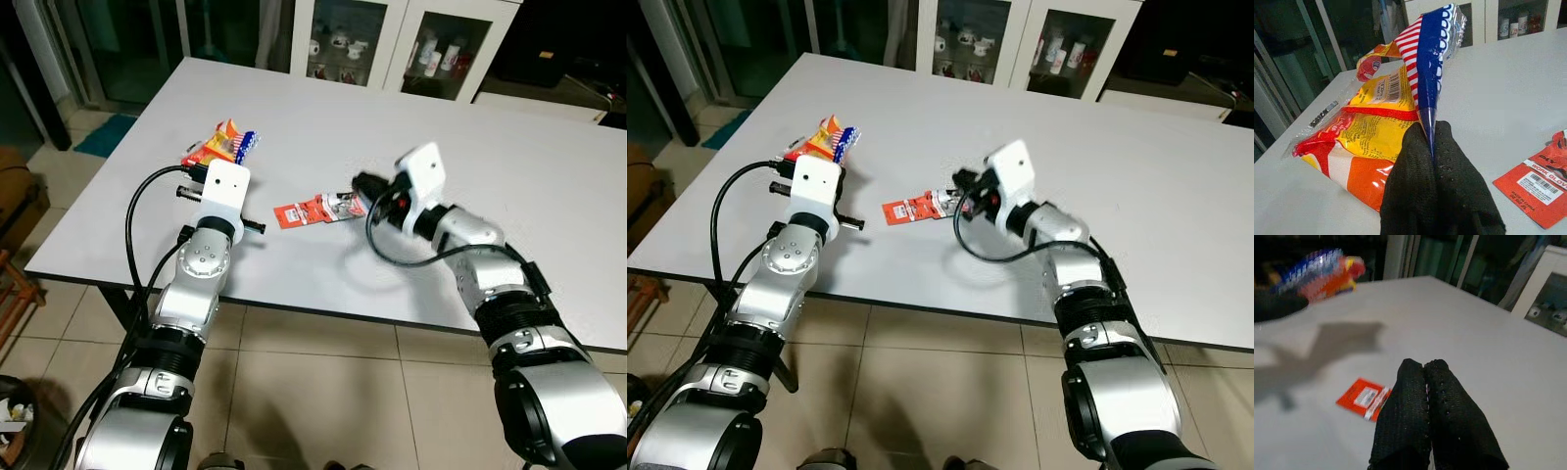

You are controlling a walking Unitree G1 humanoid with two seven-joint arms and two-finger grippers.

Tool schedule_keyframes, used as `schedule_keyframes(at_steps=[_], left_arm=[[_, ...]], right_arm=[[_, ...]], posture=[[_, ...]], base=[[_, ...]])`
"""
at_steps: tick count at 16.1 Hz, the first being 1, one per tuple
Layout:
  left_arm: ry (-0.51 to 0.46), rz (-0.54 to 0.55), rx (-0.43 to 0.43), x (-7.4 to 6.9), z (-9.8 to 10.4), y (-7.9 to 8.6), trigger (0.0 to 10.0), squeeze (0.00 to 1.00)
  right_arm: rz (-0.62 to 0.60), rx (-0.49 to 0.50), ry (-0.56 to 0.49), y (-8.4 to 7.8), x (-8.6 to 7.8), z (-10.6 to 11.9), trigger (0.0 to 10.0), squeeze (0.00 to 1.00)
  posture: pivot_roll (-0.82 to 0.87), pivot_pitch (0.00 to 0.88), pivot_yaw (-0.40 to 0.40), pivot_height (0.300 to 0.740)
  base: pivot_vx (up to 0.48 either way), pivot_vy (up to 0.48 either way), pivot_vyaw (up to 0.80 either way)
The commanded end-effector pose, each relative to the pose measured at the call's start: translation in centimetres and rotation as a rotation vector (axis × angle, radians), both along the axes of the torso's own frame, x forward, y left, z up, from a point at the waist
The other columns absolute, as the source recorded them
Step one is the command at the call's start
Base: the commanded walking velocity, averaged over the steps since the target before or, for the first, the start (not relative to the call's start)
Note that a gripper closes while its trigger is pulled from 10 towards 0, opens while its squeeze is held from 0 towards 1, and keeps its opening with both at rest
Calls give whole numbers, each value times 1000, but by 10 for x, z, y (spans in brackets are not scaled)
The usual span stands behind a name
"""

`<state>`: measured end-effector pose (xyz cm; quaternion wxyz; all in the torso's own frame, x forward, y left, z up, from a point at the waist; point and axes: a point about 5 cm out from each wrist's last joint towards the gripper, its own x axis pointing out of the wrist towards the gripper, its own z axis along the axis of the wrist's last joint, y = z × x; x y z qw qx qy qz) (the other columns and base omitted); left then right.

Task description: Picking trash to rubbish bin

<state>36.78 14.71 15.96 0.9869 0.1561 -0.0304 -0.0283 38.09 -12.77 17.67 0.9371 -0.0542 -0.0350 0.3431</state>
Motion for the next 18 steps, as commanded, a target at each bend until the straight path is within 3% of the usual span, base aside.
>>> schedule_keyframes(at_steps=[1,3,8,11,14,18], left_arm=[[-27,-6,-10,0,5,-4,10000,0],[-30,-7,-14,0,4,-4,10000,0],[-38,-13,-80,-8,-8,-6,10000,0],[-2,-24,-120,-13,-26,-12,10000,0],[19,36,-180,-17,-37,0,10000,0],[-163,69,-229,-16,-7,14,10000,0]], right_arm=[[-10,59,-19,-2,1,11,10000,0],[-34,122,-37,-1,1,20,10000,0],[-223,340,-77,-5,-3,26,10000,0],[-305,341,-37,-5,-6,10,10000,0],[-442,360,16,-20,-7,-7,10000,0],[-533,348,-73,-30,-10,3,10000,0]], posture=[[25,50,-136,740],[27,48,-134,740],[26,47,-121,740],[27,44,-116,740],[30,41,-104,740],[29,33,-89,740]], base=[[0,0,0],[0,0,0],[0,0,0],[0,0,0],[0,0,0],[0,0,0]])
